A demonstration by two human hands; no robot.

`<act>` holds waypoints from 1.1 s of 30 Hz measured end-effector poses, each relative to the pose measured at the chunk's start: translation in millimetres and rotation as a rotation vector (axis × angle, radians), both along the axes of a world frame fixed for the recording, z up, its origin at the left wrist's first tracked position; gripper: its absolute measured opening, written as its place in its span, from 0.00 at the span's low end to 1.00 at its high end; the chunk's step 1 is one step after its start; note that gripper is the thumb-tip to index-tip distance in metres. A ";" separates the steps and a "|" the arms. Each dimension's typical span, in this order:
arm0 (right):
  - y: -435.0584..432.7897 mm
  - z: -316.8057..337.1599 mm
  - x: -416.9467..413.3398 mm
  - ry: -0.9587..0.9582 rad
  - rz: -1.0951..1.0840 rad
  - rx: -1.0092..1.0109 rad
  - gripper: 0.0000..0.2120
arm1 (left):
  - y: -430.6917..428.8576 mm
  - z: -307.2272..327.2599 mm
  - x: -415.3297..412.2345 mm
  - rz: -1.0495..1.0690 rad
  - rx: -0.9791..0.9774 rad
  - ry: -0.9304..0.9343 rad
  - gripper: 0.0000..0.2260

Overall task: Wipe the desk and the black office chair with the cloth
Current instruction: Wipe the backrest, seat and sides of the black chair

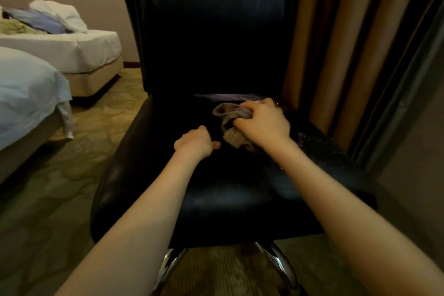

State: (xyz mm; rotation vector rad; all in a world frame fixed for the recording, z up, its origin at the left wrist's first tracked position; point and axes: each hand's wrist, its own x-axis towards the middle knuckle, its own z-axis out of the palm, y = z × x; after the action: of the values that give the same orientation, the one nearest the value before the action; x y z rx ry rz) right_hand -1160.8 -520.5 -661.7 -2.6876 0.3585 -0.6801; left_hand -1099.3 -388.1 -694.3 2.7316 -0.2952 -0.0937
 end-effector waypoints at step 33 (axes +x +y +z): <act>-9.3 -37.5 -96.8 0.021 -0.255 -0.140 0.23 | 78.8 -17.9 -63.1 -0.172 -0.470 -0.101 0.13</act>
State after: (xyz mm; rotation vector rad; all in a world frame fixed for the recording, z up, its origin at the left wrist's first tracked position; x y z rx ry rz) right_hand -1257.6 -529.8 -699.1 -2.8104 0.6918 -0.7746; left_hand -1162.4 -309.3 -712.2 2.2445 -0.5105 0.0605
